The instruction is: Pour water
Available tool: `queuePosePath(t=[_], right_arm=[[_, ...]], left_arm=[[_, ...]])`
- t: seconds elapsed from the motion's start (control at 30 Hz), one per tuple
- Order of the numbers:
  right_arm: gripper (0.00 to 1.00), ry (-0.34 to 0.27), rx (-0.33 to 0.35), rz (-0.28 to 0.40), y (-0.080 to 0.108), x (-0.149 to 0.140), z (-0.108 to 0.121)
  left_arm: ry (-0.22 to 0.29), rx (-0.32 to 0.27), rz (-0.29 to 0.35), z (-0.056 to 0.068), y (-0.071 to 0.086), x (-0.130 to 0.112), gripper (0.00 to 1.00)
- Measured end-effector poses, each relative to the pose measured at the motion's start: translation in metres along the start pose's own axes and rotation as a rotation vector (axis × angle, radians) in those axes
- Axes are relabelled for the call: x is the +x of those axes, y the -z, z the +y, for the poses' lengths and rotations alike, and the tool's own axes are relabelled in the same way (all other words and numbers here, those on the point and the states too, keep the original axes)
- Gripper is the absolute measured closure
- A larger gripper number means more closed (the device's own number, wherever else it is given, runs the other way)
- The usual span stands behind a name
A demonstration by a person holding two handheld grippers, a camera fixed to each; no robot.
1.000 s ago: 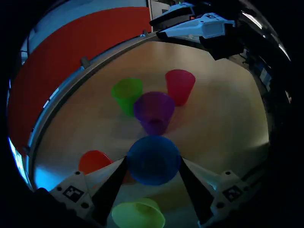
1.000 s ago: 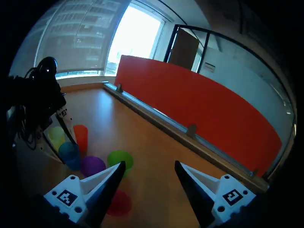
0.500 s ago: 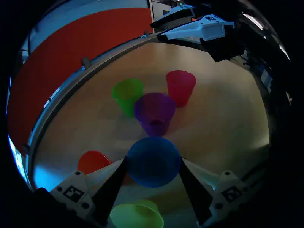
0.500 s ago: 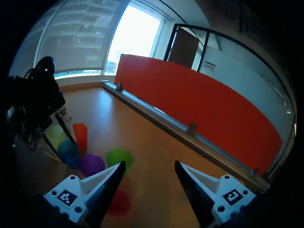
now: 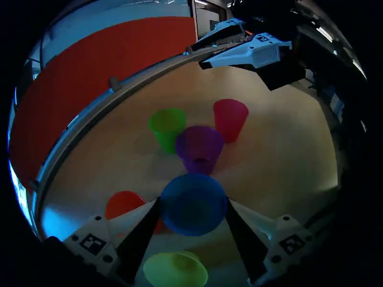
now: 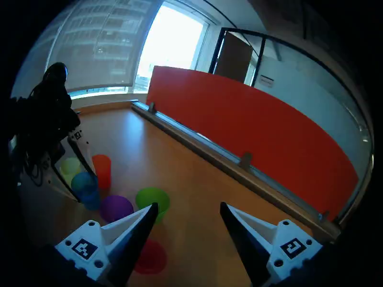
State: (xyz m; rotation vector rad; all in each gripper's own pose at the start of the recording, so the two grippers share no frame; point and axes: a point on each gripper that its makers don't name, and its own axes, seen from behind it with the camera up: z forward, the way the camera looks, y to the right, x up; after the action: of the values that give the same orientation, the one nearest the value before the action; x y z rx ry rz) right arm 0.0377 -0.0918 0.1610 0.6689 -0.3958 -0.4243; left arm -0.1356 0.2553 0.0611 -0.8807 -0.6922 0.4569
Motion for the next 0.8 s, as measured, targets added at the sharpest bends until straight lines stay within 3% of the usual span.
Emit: queuePosePath(t=[0.4, 0.8], right_arm=[[0.00, -0.005, 0.020, -0.010, -0.010, 0.000, -0.003], [0.00, 0.008, 0.070, -0.039, -0.021, -0.006, -0.012]], left_arm=[[0.028, 0.022, 0.060, -0.006, 0.019, 0.009, 0.10], [0.027, 0.036, 0.128, -0.003, 0.040, 0.021, 0.10]])
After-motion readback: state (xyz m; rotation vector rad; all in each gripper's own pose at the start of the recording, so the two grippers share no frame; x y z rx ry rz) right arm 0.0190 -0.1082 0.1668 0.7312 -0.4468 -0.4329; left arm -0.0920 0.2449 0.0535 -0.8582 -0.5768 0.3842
